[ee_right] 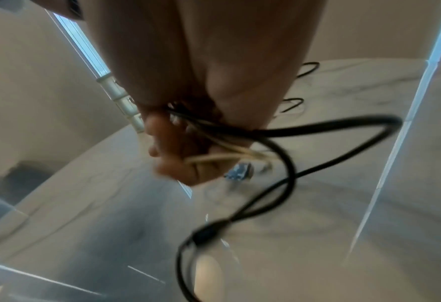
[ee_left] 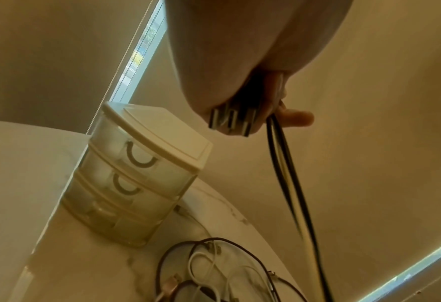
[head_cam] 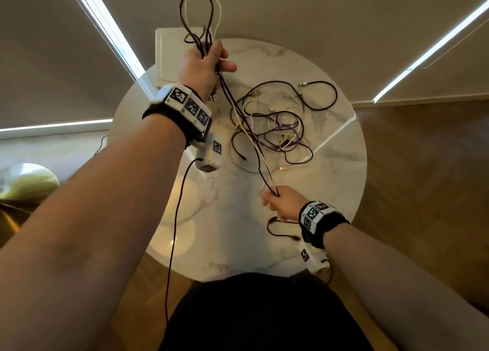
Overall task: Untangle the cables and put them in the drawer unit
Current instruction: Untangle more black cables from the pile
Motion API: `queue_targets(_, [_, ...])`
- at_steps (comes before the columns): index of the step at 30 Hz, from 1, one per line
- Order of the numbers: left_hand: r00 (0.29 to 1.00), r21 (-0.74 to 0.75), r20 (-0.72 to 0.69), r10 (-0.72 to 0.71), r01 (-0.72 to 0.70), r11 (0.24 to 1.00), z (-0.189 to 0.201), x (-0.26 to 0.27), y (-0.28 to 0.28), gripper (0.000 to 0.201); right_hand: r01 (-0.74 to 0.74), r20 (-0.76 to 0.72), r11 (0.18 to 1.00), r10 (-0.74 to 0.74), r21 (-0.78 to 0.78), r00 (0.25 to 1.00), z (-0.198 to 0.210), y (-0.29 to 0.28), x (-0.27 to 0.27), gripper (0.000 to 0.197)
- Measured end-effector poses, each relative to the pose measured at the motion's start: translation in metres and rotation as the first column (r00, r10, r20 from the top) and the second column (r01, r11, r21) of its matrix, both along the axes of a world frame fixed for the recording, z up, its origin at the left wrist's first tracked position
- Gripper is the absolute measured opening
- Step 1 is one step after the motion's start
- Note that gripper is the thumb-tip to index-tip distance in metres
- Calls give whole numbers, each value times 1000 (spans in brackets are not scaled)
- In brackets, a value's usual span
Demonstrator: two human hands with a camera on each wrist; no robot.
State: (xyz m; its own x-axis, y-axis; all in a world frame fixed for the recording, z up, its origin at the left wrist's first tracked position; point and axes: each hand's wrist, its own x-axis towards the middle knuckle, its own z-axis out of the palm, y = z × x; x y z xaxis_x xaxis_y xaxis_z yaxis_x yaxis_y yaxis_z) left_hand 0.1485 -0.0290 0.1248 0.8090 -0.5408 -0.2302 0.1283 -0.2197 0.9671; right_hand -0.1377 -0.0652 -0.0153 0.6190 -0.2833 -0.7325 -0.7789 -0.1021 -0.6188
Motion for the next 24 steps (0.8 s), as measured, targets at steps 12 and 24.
queue_targets(12, [986,73,76,145,-151,986,-16,20,17,28,-152,5,986,153,-73,988,-3,11,-31,30])
queue_targets(24, [961,64,159,227,-240,969,-18,24,14,25,-238,-441,971,224,23,869,42,-18,7,45])
